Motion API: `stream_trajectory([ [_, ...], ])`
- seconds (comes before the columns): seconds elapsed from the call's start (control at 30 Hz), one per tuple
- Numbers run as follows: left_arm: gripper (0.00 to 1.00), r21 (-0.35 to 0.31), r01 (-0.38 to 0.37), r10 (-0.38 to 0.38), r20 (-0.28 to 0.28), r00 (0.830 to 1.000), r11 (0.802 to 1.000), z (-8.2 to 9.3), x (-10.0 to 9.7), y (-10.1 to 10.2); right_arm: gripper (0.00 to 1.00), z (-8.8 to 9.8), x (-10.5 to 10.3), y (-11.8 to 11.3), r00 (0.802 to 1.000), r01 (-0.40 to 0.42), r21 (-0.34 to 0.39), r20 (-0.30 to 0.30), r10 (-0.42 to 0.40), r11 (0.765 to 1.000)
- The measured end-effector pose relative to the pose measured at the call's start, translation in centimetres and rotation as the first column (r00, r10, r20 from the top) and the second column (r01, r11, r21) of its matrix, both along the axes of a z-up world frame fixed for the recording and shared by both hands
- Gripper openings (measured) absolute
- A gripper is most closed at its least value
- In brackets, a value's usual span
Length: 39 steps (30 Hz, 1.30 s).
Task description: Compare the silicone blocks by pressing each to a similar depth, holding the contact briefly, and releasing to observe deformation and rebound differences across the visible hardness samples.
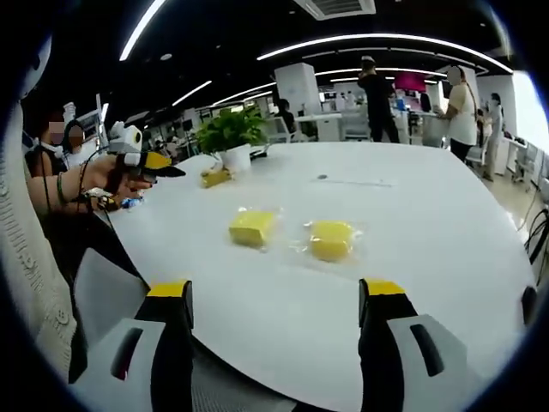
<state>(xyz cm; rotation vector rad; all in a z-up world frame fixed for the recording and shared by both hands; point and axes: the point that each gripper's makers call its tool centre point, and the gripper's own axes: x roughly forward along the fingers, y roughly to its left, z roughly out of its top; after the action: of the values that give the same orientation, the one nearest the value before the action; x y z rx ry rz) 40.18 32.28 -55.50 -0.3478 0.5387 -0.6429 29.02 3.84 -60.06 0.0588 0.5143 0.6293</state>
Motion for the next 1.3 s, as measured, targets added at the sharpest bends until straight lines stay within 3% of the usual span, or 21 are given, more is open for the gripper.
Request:
stream_trajectory([
  [0.17,0.61,-0.003,-0.012,0.012,-0.043,0.999,1.0,-1.9,2.5,0.6,0.74,-0.3,0.3,-0.1,1.0,-0.007,-0.021,-0.017,0.006,1.0],
  [0.27,0.59,-0.025,-0.049,0.046,-0.098,0.994,0.998,-3.3,3.6,1.0,0.74,0.3,0.9,-0.1,1.0,0.01,0.021,-0.015,-0.01,1.0],
  [0.43,0.53,-0.078,-0.101,0.089,-0.148,0.985,0.992,-5.3,5.6,1.7,0.74,-0.3,1.3,-0.2,0.999,0.004,-0.004,-0.033,-0.005,1.0],
  [0.5,0.58,-0.143,-0.13,0.103,-0.184,0.978,0.981,-5.7,6.3,1.3,0.73,-0.4,1.4,-0.3,0.999,0.006,-0.004,-0.038,-0.007,1.0],
  [0.57,0.64,-0.152,-0.143,0.11,-0.204,0.973,0.978,-6.6,7.0,1.3,0.74,-0.6,1.6,-0.3,0.999,0.011,-0.003,-0.044,-0.011,1.0],
  [0.73,0.68,-0.116,-0.127,0.097,-0.232,0.968,0.985,-9.2,7.8,0.7,0.73,-1.1,1.8,-0.2,0.998,0.008,-0.012,-0.063,-0.008,1.0],
  [1.03,0.67,-0.164,-0.142,0.089,-0.297,0.951,0.976,-13.2,9.2,-0.4,0.73,-1.7,2.3,-0.6,0.995,0.012,-0.035,-0.094,-0.015,0.999],
  [1.3,0.59,-0.264,-0.186,0.095,-0.324,0.941,0.946,-15.2,10.3,-1.4,0.73,-2.3,2.5,-1.2,0.992,0.02,-0.06,-0.12,-0.027,0.998],
])
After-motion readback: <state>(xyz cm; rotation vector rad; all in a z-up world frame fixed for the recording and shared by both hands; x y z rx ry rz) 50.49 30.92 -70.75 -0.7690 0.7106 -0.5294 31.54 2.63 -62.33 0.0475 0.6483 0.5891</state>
